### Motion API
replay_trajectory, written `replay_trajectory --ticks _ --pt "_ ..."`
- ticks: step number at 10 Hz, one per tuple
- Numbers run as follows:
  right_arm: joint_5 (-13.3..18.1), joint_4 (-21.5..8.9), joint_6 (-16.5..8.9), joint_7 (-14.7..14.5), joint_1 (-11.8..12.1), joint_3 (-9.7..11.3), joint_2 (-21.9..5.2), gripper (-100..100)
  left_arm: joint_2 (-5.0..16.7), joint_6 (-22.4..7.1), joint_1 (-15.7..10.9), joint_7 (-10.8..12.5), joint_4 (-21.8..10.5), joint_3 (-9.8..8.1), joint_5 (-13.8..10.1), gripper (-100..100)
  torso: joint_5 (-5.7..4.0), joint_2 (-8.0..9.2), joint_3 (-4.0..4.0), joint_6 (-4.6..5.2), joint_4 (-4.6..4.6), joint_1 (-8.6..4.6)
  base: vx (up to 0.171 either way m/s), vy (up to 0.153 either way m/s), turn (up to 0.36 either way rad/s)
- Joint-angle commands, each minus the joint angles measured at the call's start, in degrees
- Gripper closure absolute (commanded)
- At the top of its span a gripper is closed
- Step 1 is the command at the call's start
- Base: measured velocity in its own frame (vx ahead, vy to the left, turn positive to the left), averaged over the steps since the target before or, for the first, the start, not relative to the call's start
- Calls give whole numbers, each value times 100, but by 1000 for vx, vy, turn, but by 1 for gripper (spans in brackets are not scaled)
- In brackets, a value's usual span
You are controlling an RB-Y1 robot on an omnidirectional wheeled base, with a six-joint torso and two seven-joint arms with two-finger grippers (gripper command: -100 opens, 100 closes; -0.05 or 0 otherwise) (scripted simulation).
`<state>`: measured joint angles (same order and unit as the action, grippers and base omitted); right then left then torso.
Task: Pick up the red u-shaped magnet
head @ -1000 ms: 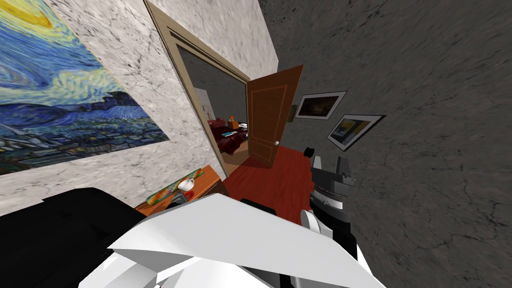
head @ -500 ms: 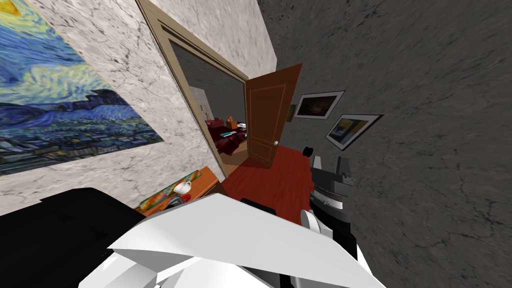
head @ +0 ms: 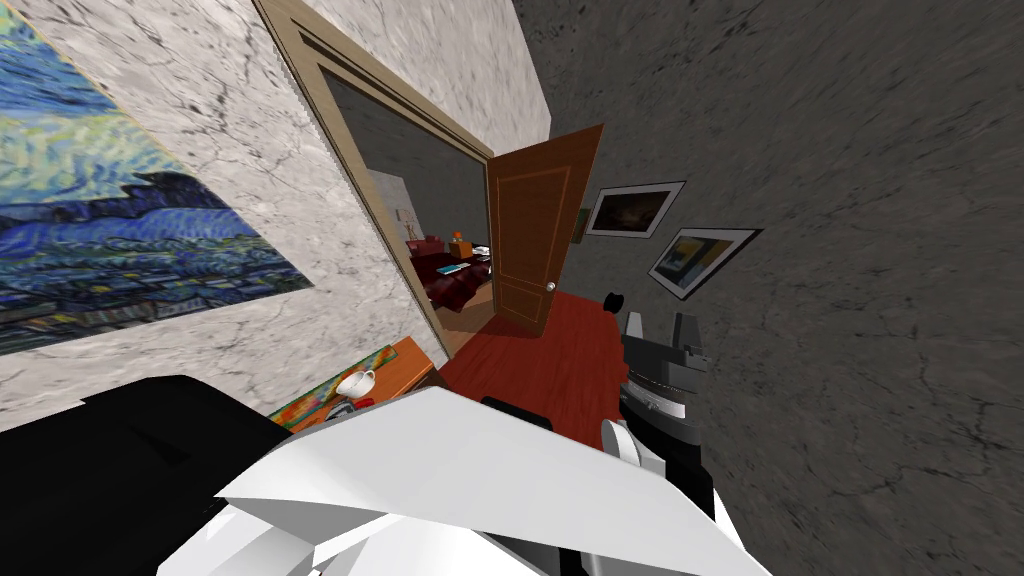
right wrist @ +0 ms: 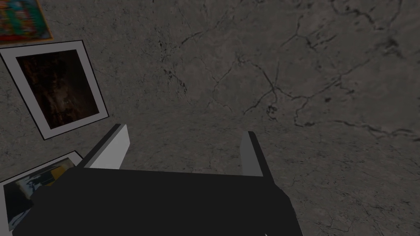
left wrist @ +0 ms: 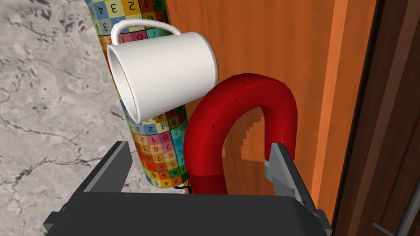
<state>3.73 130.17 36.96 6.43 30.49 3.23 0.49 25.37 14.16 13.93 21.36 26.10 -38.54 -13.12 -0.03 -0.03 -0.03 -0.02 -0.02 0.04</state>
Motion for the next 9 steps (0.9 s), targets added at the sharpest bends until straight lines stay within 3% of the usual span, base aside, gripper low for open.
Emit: replay_trajectory --ticks 1,2,5,7,8,9 --pt "0 0 0 0 0 0 0 0 0 0 0 0 0 0 0 0 0 0 0 0 0 0 0 0 0" --pt "0 0 0 0 0 0 0 0 -64 56 -88 -183 -101 -173 -29 -100 0 4 2 0 1 -2 -29 43 -104" --pt "0 0 0 0 -1 0 -1 0 -169 149 -237 -487 -273 -461 -78 -100 5 20 12 1 5 24 -38 72 -87" --pt "0 0 0 0 -1 0 -1 0 -195 113 -218 -505 -212 -484 -81 -100 5 19 11 0 4 23 -26 45 -34" --pt "0 0 0 0 0 0 0 0 -195 123 -224 -522 -223 -492 -83 100 3 14 9 -1 3 10 -3 5 1" --pt "0 0 0 0 0 0 0 0 -197 121 -223 -521 -224 -490 -82 100 -1 9 6 0 3 2 0 0 0"
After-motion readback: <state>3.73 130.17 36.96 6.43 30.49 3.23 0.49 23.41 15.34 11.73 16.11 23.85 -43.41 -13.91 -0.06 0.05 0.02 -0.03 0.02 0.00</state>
